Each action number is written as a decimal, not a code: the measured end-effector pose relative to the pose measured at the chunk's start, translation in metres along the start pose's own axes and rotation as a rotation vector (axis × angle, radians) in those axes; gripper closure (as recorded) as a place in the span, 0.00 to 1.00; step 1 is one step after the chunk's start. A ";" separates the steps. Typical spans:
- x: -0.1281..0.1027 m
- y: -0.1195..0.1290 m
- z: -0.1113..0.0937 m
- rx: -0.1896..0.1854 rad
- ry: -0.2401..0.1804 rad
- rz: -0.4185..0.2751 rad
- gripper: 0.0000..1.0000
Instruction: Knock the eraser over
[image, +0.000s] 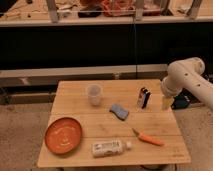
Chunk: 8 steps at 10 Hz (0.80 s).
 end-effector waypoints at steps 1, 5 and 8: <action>0.001 -0.001 0.002 0.002 -0.001 -0.004 0.23; 0.004 -0.006 0.011 0.006 -0.009 -0.021 0.33; 0.003 -0.011 0.019 0.008 -0.016 -0.035 0.63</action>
